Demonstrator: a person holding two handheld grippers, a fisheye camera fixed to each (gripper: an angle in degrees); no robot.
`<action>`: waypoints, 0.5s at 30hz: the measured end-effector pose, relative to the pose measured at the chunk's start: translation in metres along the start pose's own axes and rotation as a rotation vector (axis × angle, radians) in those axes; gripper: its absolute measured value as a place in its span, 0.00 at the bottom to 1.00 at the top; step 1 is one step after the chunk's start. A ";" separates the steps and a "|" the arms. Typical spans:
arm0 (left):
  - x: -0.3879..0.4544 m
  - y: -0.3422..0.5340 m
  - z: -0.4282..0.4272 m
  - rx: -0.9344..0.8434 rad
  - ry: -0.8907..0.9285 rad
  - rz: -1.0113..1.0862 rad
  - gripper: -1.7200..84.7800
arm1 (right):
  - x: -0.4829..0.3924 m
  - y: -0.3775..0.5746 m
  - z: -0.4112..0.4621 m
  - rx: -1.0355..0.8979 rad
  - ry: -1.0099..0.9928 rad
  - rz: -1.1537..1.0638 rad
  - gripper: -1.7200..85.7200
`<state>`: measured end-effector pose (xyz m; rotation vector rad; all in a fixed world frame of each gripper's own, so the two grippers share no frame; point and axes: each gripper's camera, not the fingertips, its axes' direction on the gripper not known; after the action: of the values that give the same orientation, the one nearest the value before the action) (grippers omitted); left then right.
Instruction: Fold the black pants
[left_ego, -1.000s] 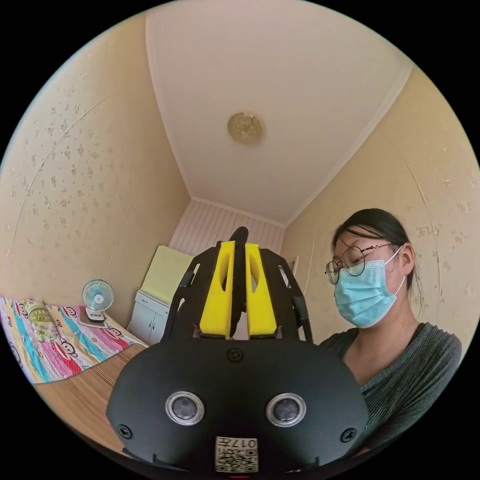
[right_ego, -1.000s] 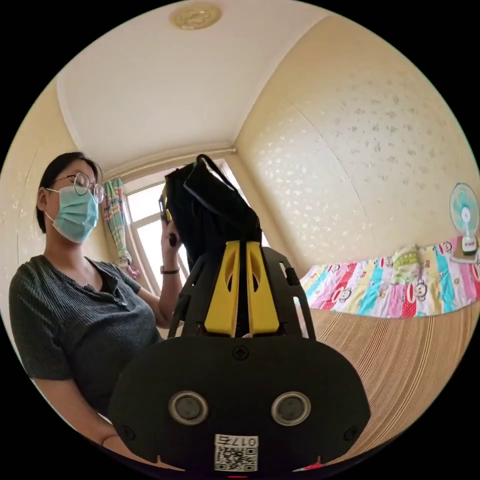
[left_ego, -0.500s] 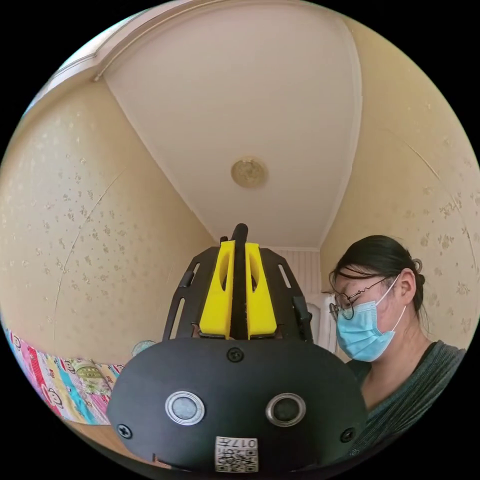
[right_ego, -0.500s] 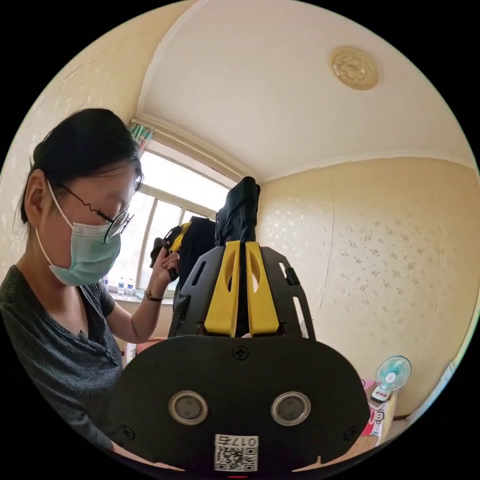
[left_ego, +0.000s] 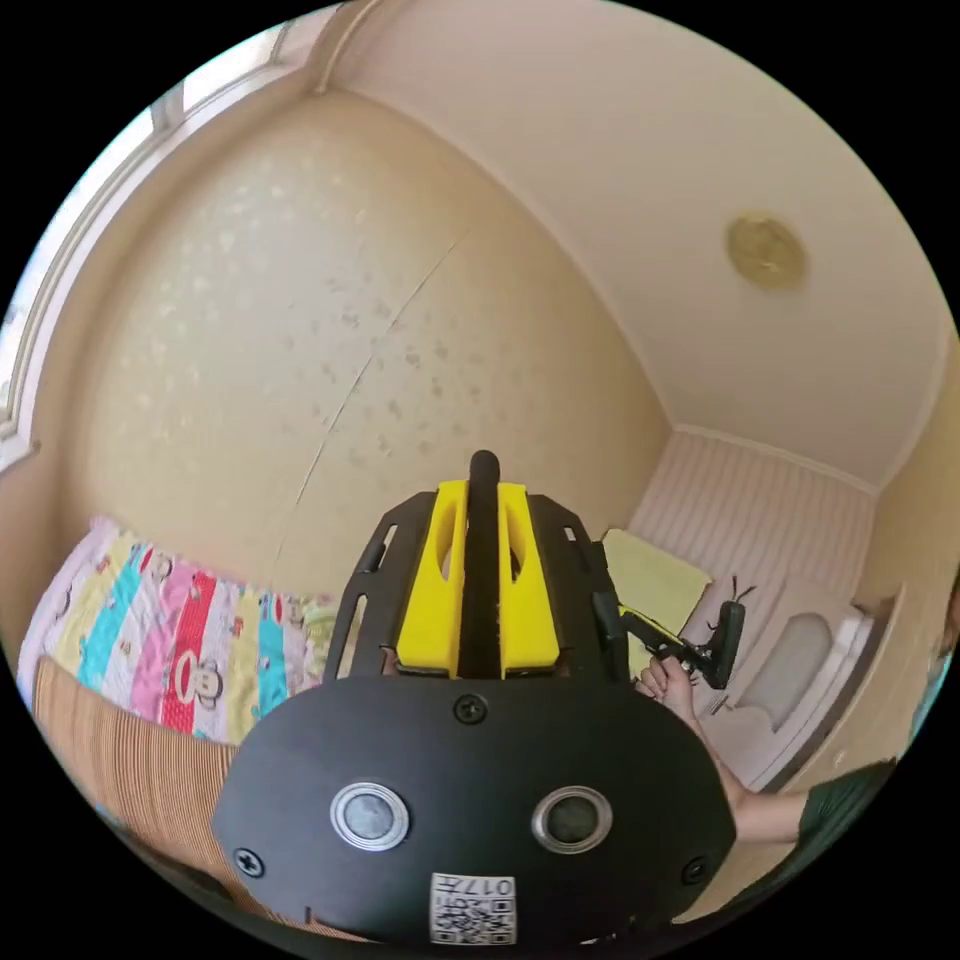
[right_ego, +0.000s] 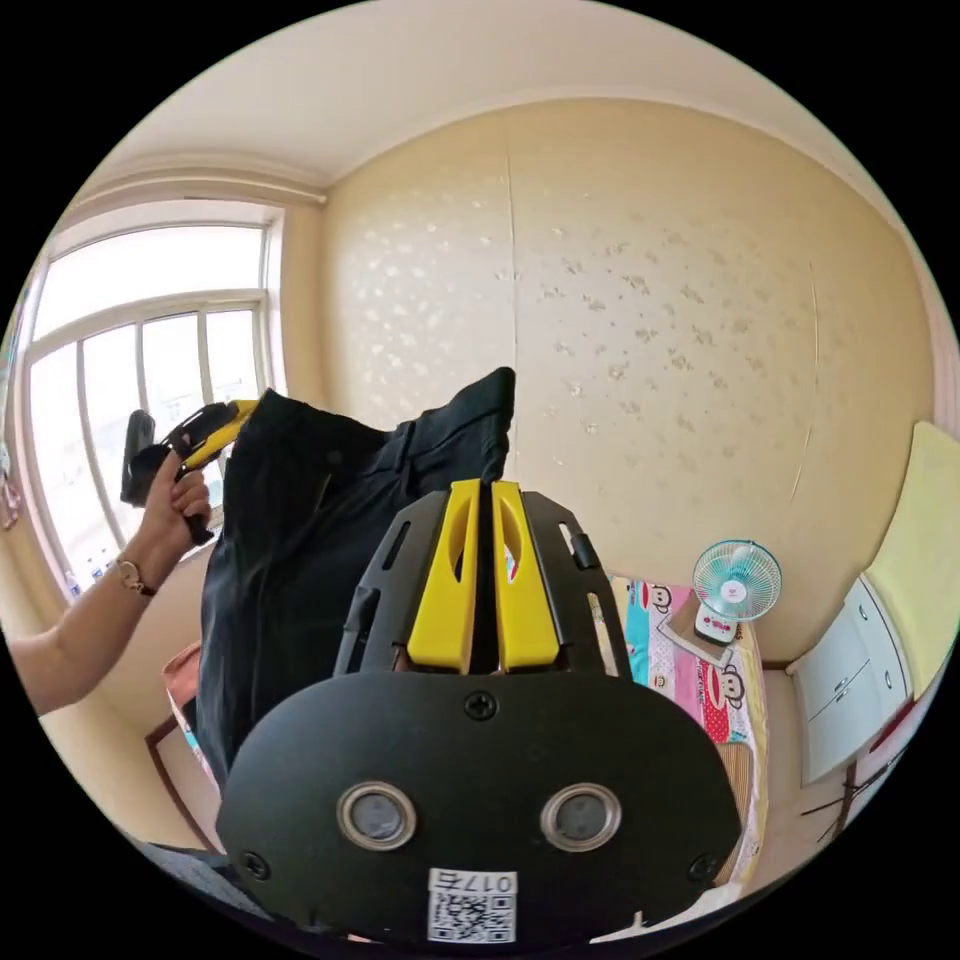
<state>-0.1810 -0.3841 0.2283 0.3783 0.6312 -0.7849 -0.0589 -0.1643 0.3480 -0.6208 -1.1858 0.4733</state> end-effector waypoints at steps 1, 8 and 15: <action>-0.038 -0.007 0.031 -0.063 -0.049 -0.062 0.10 | 0.023 0.000 0.050 -0.072 0.047 0.043 0.04; -0.225 0.124 0.101 -0.473 -0.269 -0.059 0.10 | 0.083 0.187 0.213 -0.539 0.016 0.200 0.04; -0.398 0.371 0.116 -1.020 -0.473 -0.331 0.11 | 0.094 0.464 0.247 -1.136 -0.059 0.389 0.04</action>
<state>-0.0730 0.0100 0.6061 -0.8403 0.5700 -0.7285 -0.2729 0.2893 0.1639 -1.8410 -1.3389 0.0880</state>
